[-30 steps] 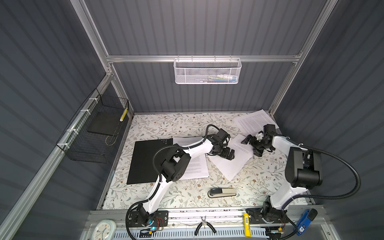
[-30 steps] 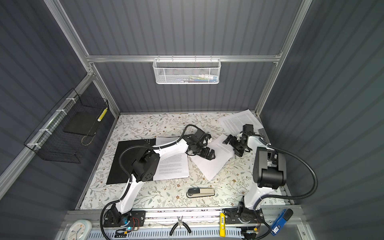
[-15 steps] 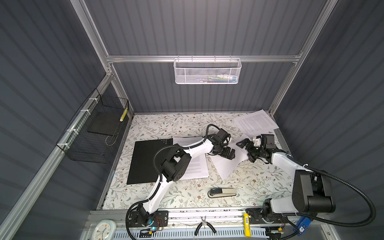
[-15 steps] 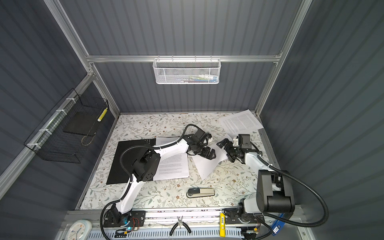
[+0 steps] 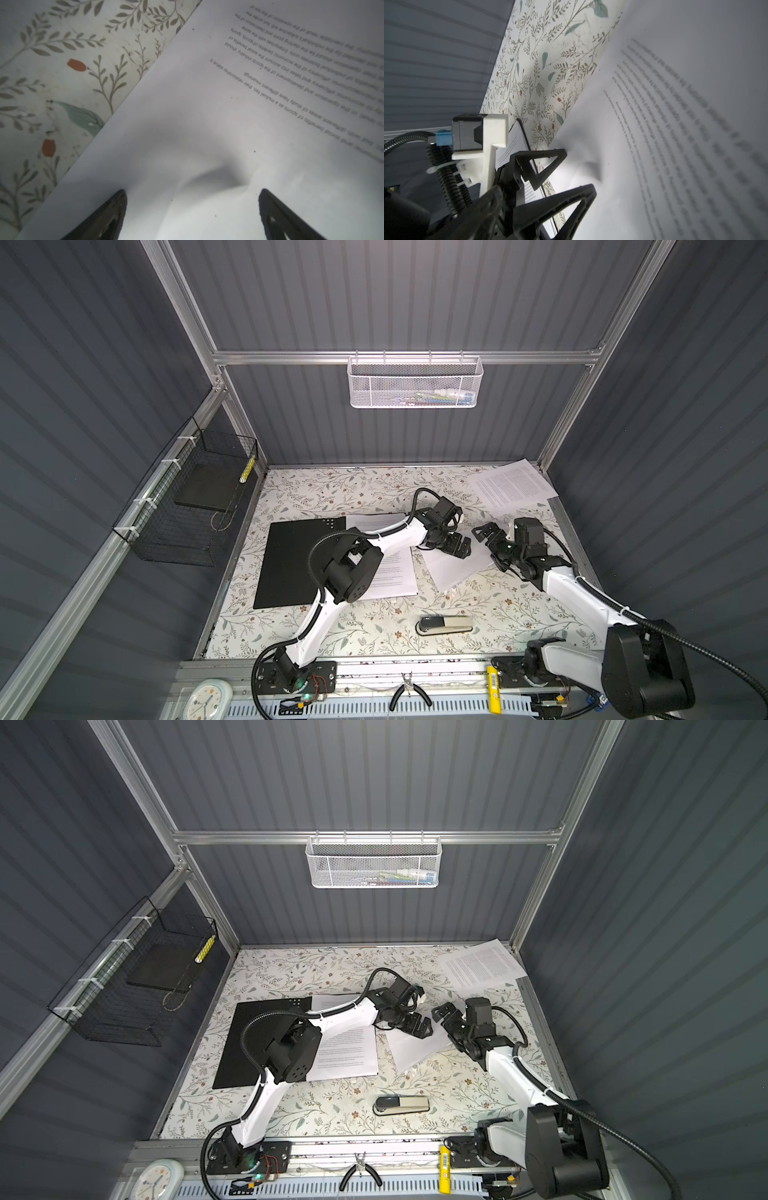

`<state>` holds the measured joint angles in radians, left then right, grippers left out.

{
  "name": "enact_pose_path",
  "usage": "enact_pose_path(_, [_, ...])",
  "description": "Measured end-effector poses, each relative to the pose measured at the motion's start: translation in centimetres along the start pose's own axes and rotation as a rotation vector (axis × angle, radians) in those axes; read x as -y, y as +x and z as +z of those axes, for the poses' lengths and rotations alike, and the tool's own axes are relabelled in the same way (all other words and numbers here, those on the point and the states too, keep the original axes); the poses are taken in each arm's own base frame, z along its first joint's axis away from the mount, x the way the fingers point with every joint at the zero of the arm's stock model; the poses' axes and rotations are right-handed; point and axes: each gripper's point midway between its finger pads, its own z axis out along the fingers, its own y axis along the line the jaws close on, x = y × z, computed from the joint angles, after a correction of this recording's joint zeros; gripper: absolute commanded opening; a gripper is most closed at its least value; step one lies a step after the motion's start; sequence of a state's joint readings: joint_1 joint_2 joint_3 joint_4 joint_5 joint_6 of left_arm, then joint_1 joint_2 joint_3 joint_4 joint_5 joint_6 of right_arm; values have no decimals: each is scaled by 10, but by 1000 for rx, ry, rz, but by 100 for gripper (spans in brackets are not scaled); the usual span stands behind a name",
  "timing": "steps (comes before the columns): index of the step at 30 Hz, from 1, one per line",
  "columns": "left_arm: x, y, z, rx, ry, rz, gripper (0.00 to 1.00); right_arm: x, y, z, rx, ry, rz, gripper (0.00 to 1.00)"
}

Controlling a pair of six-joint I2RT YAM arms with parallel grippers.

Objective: Put the files into the folder

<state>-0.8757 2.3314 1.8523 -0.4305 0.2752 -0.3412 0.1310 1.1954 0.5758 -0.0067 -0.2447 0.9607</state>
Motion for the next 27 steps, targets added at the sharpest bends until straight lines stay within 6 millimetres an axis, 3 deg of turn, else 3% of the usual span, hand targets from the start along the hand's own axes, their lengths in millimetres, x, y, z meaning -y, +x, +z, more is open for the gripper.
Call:
enact_pose_path(6, [1,-1,0,4,5,1,100,30,10,19,-2,49,44,84])
enact_pose_path(10, [1,-2,0,5,9,-4,100,48,15,19,30,83,96,76])
enact_pose_path(19, [0,-3,-1,4,31,-27,100,40,8,6,144,38,164,61])
enact_pose_path(27, [1,-5,-2,6,61,-46,100,45,22,12,140,56,202,52])
